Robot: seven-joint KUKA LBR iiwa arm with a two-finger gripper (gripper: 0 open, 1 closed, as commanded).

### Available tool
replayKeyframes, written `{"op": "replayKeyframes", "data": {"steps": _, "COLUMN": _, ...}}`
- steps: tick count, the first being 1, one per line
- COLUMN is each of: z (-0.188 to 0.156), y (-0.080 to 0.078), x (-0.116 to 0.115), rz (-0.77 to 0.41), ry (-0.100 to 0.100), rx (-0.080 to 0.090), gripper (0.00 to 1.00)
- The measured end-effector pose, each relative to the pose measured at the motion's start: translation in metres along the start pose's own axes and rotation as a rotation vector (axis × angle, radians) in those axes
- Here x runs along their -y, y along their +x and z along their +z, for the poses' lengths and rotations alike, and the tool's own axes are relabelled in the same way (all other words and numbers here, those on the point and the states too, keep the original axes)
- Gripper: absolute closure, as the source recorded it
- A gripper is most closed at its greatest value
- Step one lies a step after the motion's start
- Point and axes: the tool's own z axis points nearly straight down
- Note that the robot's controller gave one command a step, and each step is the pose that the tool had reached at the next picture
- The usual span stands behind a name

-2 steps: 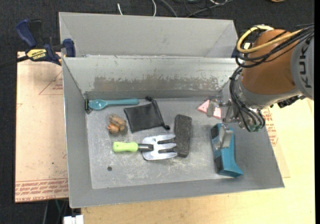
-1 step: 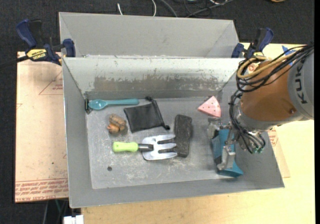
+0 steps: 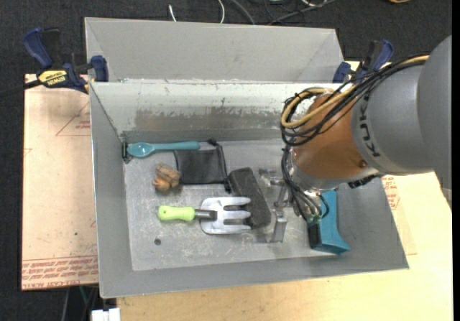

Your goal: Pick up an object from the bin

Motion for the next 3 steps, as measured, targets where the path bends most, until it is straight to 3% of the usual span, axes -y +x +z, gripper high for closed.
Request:
{"op": "replayKeyframes", "data": {"steps": 1, "z": -0.014, "y": 0.0181, "x": -0.01, "rz": -0.033, "ry": 0.01, "rx": 0.002, "gripper": 1.0}}
{"op": "replayKeyframes", "data": {"steps": 2, "z": -0.014, "y": 0.0182, "x": -0.0099, "rz": -0.033, "ry": 0.01, "rx": 0.002, "gripper": 0.0}}
{"op": "replayKeyframes", "data": {"steps": 3, "z": -0.014, "y": 0.0182, "x": -0.0099, "rz": -0.033, "ry": 0.01, "rx": 0.002, "gripper": 0.0}}
